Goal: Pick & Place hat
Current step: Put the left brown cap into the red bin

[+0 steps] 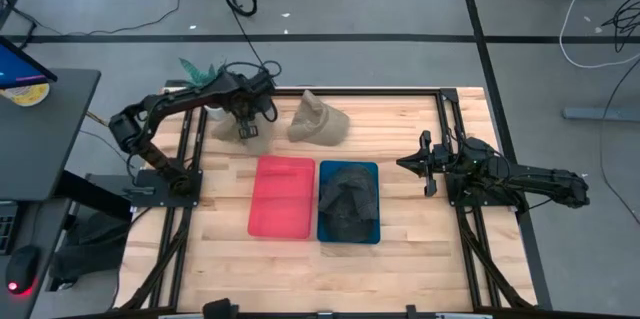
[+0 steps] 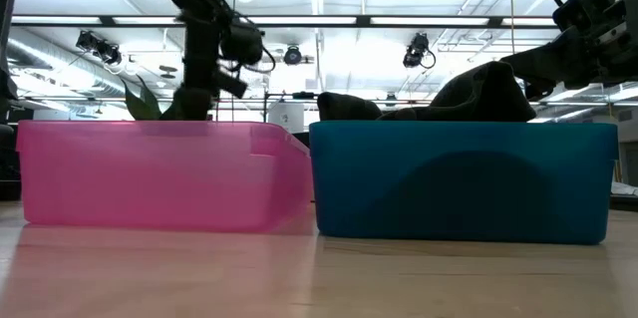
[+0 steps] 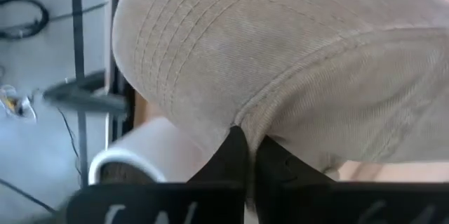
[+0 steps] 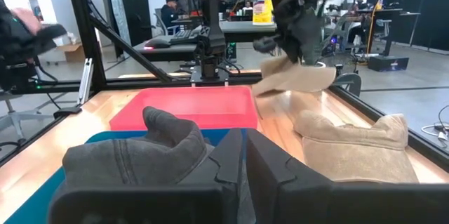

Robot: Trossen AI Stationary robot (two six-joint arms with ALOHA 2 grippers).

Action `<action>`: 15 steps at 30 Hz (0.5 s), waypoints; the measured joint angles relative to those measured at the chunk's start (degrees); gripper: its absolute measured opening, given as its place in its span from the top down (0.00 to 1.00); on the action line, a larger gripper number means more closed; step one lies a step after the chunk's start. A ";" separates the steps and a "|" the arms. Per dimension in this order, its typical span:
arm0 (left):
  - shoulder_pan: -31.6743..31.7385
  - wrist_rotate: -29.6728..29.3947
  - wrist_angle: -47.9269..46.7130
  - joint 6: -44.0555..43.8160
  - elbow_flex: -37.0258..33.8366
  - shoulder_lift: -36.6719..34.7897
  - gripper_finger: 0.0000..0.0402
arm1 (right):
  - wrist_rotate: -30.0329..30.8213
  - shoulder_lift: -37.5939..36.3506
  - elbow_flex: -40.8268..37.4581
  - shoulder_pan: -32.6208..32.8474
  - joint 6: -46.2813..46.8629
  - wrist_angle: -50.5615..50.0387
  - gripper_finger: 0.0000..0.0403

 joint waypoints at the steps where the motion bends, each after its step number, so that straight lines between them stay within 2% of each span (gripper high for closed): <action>1: -0.32 -0.06 -1.85 -1.49 0.70 -0.70 0.99 | 0.02 0.01 0.00 0.00 0.00 0.00 0.93; 6: -2.83 2.25 -8.93 -9.81 3.60 -4.42 0.99 | 0.02 0.02 0.00 0.02 0.00 0.02 0.93; 11: -7.39 8.71 -9.41 -17.44 3.63 -9.20 0.99 | 0.00 0.00 0.00 0.02 -0.01 0.00 0.93; 15: -12.49 9.72 -11.38 -25.88 3.63 -11.66 0.99 | 0.00 0.00 0.00 0.00 0.00 0.00 0.93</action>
